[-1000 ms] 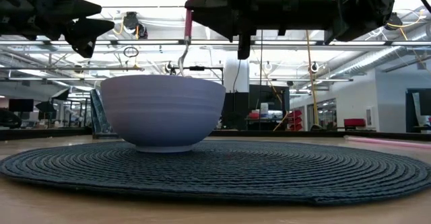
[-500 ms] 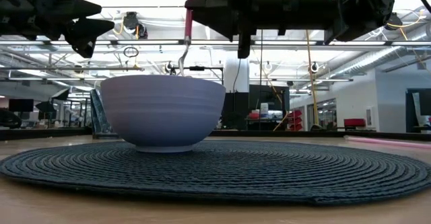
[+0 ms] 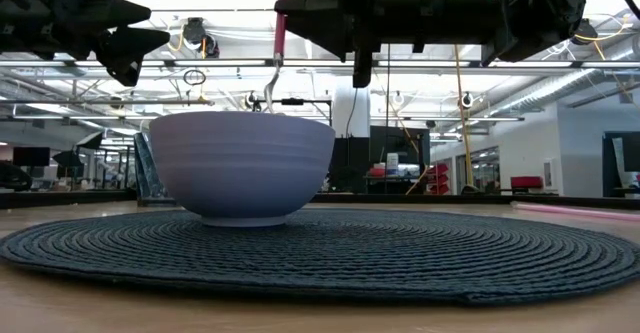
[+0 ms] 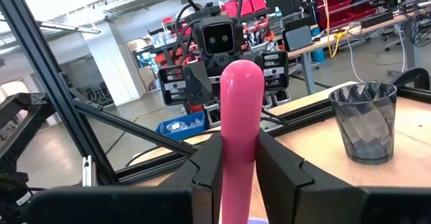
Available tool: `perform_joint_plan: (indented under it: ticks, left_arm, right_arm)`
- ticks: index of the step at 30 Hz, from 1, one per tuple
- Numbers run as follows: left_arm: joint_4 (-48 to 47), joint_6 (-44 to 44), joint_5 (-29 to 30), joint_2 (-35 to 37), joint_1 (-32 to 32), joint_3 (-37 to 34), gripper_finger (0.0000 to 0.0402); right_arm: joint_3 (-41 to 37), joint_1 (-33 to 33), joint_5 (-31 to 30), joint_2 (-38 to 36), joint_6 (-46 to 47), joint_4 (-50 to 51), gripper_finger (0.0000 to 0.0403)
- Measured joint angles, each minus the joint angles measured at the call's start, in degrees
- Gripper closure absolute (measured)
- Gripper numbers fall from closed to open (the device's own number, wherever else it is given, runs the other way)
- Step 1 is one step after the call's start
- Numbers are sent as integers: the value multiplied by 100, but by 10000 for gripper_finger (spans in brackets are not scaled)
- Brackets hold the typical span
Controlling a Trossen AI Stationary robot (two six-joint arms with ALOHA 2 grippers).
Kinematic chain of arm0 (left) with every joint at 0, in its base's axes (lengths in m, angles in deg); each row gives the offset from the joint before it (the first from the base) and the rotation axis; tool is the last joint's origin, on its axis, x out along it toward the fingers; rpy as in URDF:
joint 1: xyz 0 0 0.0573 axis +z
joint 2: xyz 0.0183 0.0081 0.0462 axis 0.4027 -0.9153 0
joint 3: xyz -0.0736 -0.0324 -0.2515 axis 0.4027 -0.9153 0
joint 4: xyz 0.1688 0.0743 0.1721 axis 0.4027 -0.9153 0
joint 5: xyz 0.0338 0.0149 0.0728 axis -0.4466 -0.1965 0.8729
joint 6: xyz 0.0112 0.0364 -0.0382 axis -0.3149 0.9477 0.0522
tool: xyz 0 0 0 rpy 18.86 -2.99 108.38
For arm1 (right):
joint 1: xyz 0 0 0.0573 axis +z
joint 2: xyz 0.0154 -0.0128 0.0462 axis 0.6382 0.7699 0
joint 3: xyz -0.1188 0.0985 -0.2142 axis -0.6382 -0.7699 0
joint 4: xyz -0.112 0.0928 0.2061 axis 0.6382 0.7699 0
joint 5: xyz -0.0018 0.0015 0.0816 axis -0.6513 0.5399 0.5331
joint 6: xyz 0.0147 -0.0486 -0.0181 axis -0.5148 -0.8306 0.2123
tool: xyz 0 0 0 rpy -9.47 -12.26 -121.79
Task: Pick & Place Utensil
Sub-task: Put the pink fork into the bowl
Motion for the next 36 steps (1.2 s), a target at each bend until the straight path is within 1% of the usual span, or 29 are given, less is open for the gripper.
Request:
perform_joint_plan:
  ticks: [3,10,15,17,22,27,32,36]
  left_arm:
    - [1,1,12,-1,0,0,220]
    - [1,3,283,1,0,0,220]
    - [14,3,295,1,0,0,220]
    - [38,-9,293,-1,0,0,220]
    - [73,-95,291,0,0,0,220]
    - [55,-108,291,-1,0,0,220]
    - [51,-98,293,-1,0,0,220]
    - [66,-98,293,-1,0,0,220]
  right_arm:
    - [0,11,-2,0,72,21,342]
    - [1,13,-9,31,111,-39,342]
    - [52,11,-9,536,351,-507,342]
    - [119,-36,3,725,469,-552,342]
    - [115,-112,-6,813,476,-721,342]
    - [116,-111,-9,817,509,-544,342]
    - [116,-112,-330,815,818,-106,341]
    - [118,-114,-344,807,827,-59,341]
